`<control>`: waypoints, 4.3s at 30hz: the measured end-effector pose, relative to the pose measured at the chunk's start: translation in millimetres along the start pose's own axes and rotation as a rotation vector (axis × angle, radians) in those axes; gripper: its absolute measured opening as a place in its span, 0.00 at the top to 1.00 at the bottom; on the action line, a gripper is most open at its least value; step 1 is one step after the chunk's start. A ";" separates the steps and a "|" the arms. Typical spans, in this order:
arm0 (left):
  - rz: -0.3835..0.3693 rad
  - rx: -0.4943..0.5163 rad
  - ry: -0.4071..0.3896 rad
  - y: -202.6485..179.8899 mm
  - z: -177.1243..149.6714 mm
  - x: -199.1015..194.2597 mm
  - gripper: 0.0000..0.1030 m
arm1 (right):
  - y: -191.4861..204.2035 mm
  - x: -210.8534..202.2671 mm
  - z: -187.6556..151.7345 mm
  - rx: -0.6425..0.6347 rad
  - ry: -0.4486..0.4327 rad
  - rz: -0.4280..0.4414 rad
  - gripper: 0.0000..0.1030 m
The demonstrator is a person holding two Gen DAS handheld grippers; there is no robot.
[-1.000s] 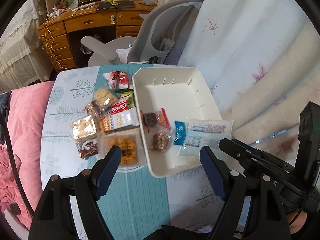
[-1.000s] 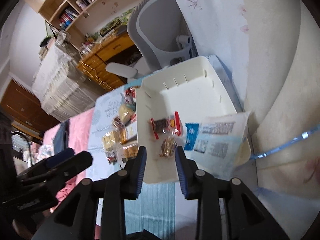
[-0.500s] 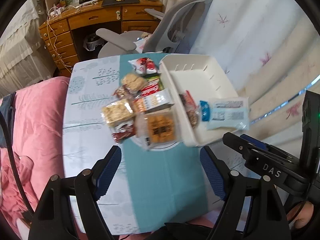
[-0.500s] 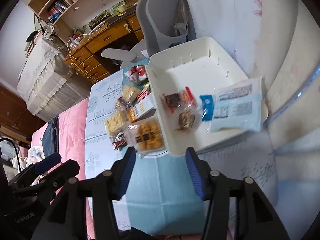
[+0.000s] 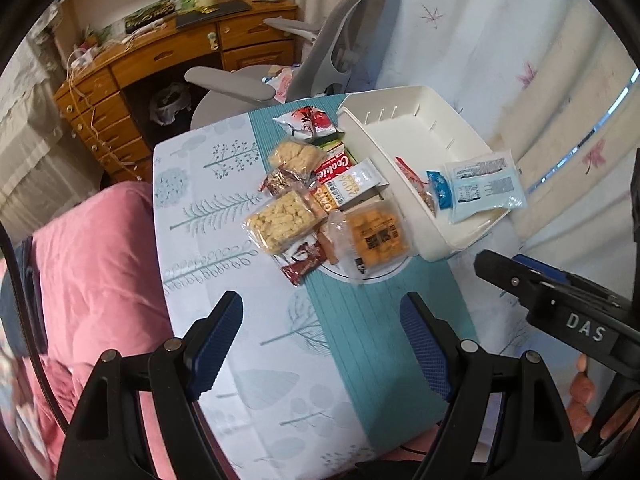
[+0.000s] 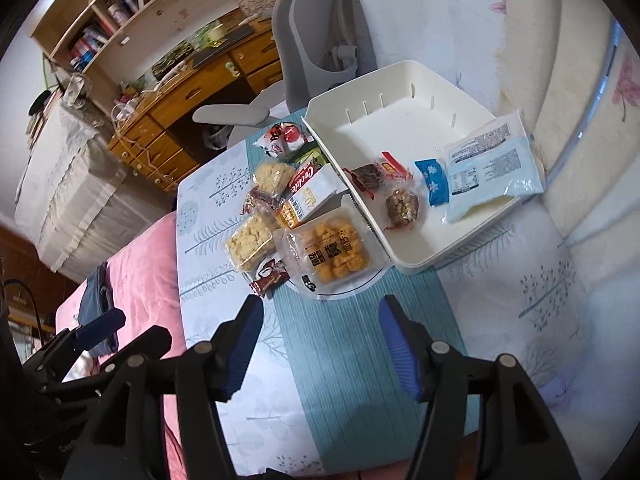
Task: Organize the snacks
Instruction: 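Move both tools toward the cookie tray pack and cracker pack, then grasp the cracker pack with left tool while right tool grasps cookie tray pack, then lower both held packs into the white basket and open both tools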
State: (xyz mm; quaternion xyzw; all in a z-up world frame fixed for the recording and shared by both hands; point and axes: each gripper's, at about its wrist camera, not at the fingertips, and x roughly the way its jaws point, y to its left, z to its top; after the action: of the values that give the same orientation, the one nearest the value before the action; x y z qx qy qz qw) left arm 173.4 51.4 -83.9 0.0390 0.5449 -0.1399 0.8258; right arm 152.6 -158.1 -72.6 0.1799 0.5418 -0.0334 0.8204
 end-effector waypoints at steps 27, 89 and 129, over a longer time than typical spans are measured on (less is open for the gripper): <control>0.086 0.152 0.069 5.4 58.8 158.3 0.23 | -41.4 117.3 6.2 0.329 0.193 0.150 0.40; 0.081 0.186 0.213 31.1 63.6 209.5 0.32 | -46.2 221.0 9.5 0.662 0.292 0.033 0.14; -0.171 -0.178 0.010 -15.8 -38.6 28.3 0.32 | -42.6 36.8 -40.1 0.177 0.024 0.049 0.14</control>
State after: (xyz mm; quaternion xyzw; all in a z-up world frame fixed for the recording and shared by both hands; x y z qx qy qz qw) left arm 145.1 39.3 -123.8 -0.0807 0.5605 -0.1608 0.8084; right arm 121.9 -179.4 -130.8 0.2652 0.5421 -0.0591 0.7952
